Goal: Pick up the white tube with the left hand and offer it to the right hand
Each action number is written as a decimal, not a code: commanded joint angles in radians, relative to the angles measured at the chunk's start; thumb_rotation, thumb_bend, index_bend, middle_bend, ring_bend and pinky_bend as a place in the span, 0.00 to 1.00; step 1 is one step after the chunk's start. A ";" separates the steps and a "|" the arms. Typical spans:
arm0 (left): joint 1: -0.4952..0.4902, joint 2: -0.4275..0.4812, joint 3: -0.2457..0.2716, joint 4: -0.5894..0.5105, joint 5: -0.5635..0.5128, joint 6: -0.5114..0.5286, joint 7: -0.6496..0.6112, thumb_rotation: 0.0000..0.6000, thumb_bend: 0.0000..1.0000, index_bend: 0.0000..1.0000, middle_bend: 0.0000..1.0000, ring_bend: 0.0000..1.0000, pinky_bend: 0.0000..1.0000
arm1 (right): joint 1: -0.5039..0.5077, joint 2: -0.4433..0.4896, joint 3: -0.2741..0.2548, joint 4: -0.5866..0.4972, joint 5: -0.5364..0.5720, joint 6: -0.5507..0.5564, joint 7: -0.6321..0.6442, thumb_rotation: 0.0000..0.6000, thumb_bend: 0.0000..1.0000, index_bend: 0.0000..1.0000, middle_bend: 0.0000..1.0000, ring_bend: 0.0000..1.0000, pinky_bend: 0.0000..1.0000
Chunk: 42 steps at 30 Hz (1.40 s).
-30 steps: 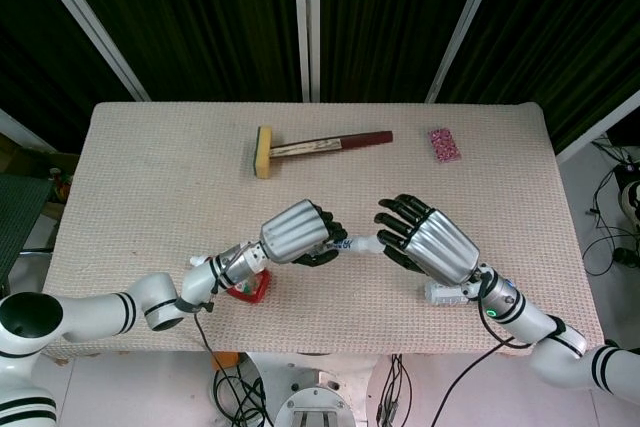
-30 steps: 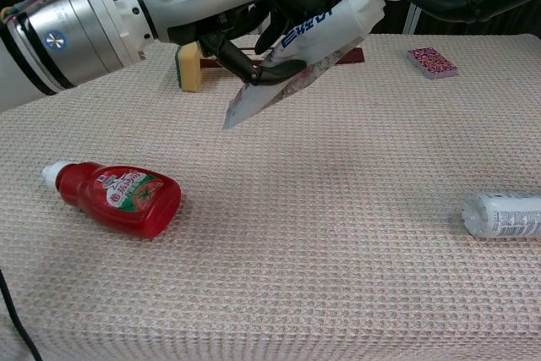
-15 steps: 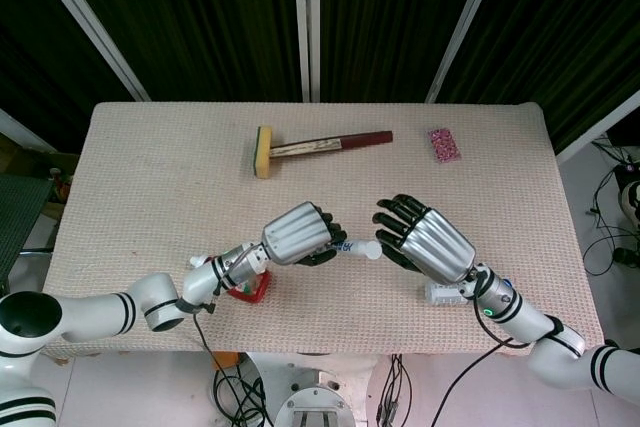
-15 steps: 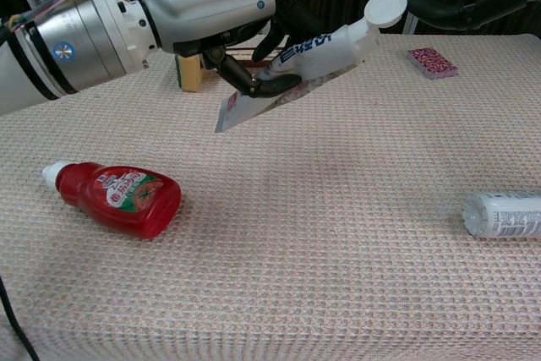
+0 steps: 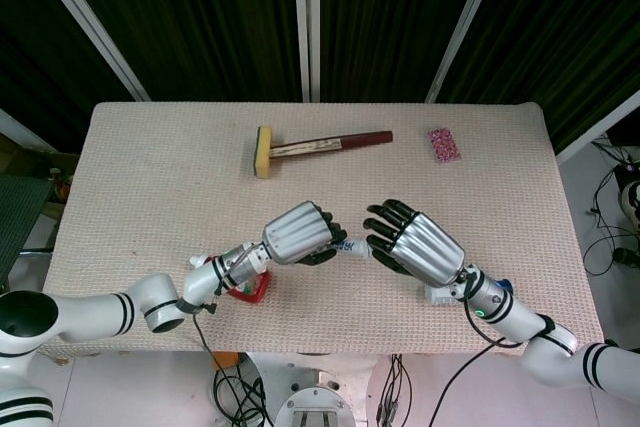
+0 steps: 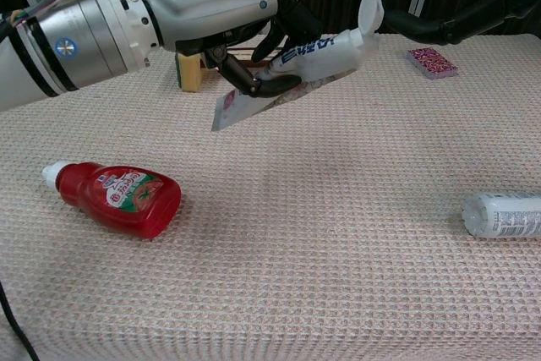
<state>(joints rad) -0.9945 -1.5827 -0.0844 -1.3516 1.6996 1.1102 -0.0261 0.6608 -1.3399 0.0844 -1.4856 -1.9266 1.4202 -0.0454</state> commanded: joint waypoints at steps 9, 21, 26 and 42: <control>0.018 -0.004 0.003 0.031 -0.022 -0.002 0.004 1.00 0.69 0.67 0.76 0.66 0.79 | -0.039 0.025 -0.005 -0.002 0.010 0.066 0.000 1.00 0.49 0.63 0.44 0.27 0.39; 0.013 -0.098 -0.005 0.245 -0.178 -0.196 0.159 1.00 0.68 0.66 0.73 0.63 0.73 | -0.203 0.075 -0.017 0.065 0.110 0.233 0.062 1.00 0.49 0.63 0.44 0.26 0.39; -0.005 -0.153 -0.017 0.307 -0.252 -0.293 0.250 1.00 0.65 0.58 0.64 0.54 0.68 | -0.235 0.069 -0.018 0.094 0.121 0.267 0.091 1.00 0.49 0.63 0.44 0.26 0.39; 0.066 -0.078 -0.033 0.148 -0.370 -0.247 0.446 0.84 0.61 0.23 0.26 0.25 0.46 | -0.291 0.065 0.001 0.126 0.149 0.318 0.152 1.00 0.49 0.63 0.44 0.26 0.39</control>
<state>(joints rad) -0.9563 -1.6952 -0.1168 -1.1594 1.3383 0.8220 0.4081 0.3730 -1.2766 0.0836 -1.3611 -1.7801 1.7348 0.1052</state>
